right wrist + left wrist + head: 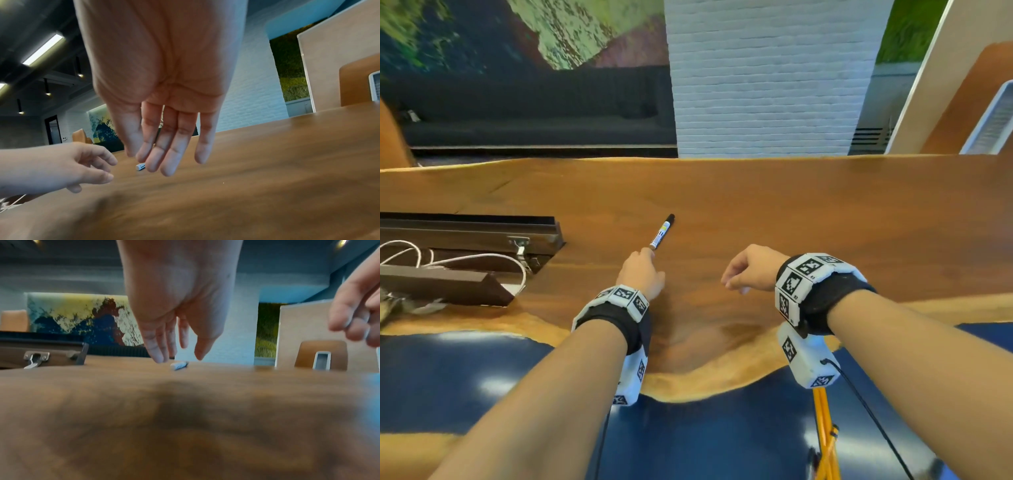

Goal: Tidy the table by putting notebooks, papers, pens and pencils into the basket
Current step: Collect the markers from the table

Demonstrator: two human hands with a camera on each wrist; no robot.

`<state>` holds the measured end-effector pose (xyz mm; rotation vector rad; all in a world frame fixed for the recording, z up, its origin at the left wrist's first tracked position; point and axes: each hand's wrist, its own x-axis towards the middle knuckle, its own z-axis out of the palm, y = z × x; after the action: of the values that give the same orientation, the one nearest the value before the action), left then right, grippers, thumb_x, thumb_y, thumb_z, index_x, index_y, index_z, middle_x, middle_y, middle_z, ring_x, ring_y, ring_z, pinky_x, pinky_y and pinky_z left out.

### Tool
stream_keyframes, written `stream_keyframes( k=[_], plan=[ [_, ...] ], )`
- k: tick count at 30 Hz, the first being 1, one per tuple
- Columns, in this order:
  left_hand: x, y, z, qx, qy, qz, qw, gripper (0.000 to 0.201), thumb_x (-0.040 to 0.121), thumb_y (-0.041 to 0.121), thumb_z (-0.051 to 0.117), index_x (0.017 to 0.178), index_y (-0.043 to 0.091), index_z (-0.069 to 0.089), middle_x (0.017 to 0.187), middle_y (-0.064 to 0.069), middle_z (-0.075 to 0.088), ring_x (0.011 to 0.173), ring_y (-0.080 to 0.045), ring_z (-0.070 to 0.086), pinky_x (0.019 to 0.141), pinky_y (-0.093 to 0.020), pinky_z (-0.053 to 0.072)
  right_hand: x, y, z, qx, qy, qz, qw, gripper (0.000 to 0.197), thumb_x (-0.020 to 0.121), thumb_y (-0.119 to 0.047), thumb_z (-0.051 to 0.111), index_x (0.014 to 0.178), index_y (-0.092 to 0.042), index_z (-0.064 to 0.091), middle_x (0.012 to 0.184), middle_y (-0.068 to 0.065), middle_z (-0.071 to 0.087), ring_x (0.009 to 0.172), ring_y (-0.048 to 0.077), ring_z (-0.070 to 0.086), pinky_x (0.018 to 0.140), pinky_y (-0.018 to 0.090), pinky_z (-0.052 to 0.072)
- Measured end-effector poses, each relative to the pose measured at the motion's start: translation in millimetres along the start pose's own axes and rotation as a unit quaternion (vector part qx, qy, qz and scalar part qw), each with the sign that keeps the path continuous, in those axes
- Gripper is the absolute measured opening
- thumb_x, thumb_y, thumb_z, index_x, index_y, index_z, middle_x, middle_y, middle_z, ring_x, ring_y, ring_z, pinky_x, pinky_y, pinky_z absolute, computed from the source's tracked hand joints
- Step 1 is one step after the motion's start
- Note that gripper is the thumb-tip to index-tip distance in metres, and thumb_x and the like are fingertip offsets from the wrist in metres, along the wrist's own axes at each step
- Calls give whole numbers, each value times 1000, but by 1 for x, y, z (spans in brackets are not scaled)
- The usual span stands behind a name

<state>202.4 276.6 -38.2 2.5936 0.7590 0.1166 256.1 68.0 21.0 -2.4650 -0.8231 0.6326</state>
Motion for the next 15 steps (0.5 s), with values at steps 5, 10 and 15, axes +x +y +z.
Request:
stream_keyframes(
  k=[5, 10, 15],
  plan=[
    [30, -15, 15, 16, -28, 22, 999, 59, 96, 32, 49, 147, 18, 24, 150, -4, 27, 131, -30, 36, 104, -42, 38, 30, 15, -5, -7, -19, -3, 1000, 7, 88, -19, 62, 90, -22, 68, 77, 2, 67, 72, 11, 62, 78, 25, 49],
    [57, -13, 22, 54, -65, 13, 996, 66, 96, 45, 44, 150, 25, 13, 158, 2, 10, 139, -30, 28, 109, -44, 32, 53, 29, -7, -1, -16, 8, 1000, 8, 88, -19, 62, 91, -21, 69, 73, -2, 65, 70, 8, 61, 76, 22, 47],
    [66, -10, 24, 115, -105, 0, 988, 64, 97, 53, 33, 151, 30, 6, 160, 6, -1, 142, -29, 21, 109, -46, 28, 62, 37, -3, 14, -23, 9, 1000, 8, 88, -19, 63, 91, -21, 70, 67, -7, 63, 64, 2, 58, 80, 22, 47]
  ],
)
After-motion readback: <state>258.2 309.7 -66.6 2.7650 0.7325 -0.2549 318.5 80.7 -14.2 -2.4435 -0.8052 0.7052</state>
